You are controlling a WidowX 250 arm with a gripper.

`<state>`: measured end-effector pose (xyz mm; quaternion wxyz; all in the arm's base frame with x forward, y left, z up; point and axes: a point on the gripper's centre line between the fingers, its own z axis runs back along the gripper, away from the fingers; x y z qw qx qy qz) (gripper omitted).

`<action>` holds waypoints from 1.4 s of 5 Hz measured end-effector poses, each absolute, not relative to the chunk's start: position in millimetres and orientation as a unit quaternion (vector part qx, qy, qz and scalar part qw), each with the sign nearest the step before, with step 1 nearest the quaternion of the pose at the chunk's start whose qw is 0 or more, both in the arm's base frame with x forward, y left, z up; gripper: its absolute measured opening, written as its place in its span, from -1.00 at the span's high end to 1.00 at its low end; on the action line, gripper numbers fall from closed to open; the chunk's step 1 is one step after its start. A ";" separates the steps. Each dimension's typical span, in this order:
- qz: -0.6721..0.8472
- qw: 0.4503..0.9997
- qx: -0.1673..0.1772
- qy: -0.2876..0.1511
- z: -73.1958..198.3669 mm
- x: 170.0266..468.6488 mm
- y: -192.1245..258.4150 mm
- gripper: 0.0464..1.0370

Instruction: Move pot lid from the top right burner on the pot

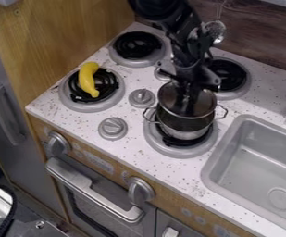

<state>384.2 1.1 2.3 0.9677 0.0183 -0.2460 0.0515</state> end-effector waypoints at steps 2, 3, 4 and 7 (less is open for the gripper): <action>0.044 0.972 0.019 -0.230 -6.8 378.9 0.7 0.55; 0.054 0.975 0.008 -0.217 -12.4 371.7 -2.2 0.55; 0.066 0.973 -0.008 -0.220 -20.0 373.1 -7.3 0.55; 0.041 0.976 0.002 -0.214 -19.0 380.5 -9.4 -0.19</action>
